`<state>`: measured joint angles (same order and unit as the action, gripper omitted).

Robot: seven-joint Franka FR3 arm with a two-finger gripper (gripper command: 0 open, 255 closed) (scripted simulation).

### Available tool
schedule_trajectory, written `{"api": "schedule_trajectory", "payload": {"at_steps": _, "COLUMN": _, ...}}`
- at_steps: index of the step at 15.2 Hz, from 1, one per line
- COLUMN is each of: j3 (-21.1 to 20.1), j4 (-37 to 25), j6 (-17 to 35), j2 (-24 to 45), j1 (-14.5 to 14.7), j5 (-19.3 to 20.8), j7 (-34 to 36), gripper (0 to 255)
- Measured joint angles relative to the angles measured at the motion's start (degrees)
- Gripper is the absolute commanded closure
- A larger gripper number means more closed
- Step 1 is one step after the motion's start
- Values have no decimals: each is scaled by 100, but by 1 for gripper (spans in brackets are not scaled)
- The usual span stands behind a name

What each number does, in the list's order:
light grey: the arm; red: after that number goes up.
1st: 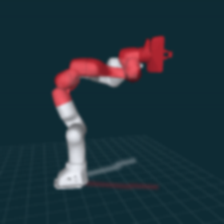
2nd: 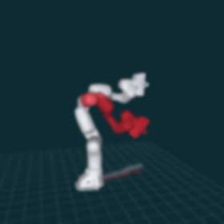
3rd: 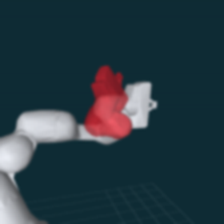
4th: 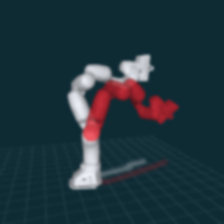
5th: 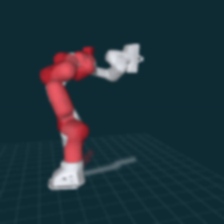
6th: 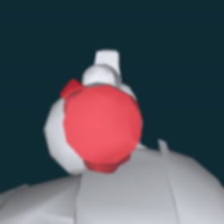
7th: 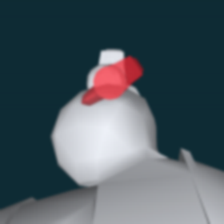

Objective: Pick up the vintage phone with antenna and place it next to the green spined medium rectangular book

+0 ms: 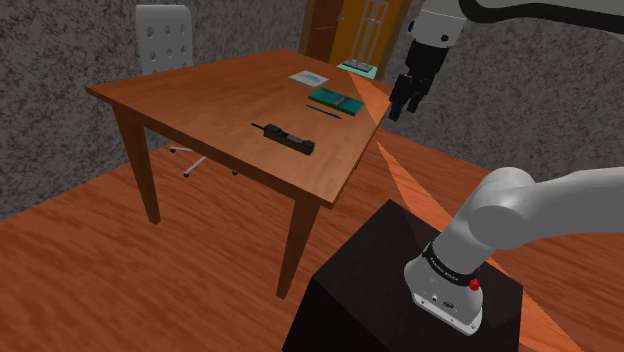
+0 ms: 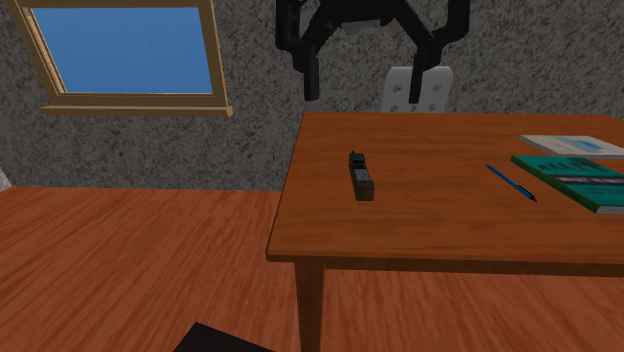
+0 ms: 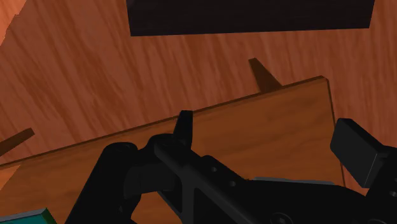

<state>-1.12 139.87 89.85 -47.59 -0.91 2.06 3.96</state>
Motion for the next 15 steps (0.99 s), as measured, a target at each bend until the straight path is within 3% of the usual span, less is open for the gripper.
{"api": "schedule_trajectory", "payload": {"at_steps": 5, "j3": 91, "j4": -14, "j6": 538, "j2": 518, "j1": 43, "j5": 47, "j7": -211, "gripper": 0}}
{"api": "schedule_trajectory", "payload": {"at_steps": 15, "j3": 283, "j4": -594, "j6": 2219, "j2": 2646, "j1": 215, "j5": 54, "j7": -865, "gripper": 0}}
